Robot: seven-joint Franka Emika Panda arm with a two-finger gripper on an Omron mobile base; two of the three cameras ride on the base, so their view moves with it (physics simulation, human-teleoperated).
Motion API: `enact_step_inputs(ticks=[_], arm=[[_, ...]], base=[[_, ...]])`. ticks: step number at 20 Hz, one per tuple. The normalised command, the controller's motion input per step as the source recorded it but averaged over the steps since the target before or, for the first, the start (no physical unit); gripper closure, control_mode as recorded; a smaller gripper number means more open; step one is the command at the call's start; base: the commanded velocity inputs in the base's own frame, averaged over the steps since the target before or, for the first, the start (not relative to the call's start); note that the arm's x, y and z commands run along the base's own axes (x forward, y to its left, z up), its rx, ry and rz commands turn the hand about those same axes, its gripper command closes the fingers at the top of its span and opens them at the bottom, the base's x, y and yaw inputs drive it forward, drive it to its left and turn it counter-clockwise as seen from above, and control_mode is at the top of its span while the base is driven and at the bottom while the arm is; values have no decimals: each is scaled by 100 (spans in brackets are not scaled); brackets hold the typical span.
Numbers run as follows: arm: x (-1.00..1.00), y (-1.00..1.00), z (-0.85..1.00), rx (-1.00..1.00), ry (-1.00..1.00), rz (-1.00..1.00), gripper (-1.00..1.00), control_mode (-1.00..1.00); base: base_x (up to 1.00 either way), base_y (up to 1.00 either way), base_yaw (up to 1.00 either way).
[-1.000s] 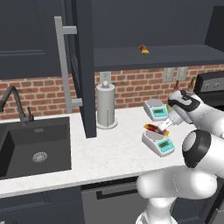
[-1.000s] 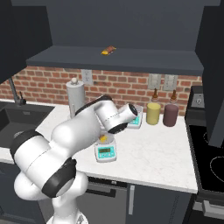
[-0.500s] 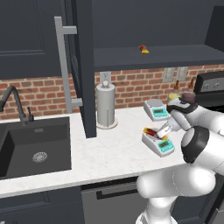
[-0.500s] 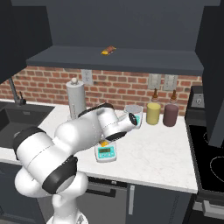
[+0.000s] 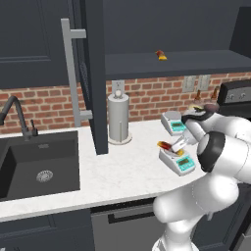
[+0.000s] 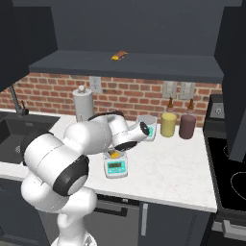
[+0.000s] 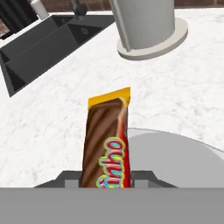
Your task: Pick the bar and place it on the digital scale for weighing, and close the cabinet.
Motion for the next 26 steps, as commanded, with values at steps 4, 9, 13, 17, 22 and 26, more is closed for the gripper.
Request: enact_step_inputs(ticks=[4,9,13,17,22,26], arm=[[30,-6,-22,0,0,0,100,-100],[2,-17,-12,0,0,0,100,-100],[0,0,0,0,0,0,100,-100],[0,-15,0,0,0,0,100,-100],[-23,-15,0,0,-1,0,100,-100],[-25,0,0,0,-1,-4,100,-100]], base=[[0,0,0],[0,0,0],[0,0,0],[0,0,0],[0,0,0],[0,0,0]])
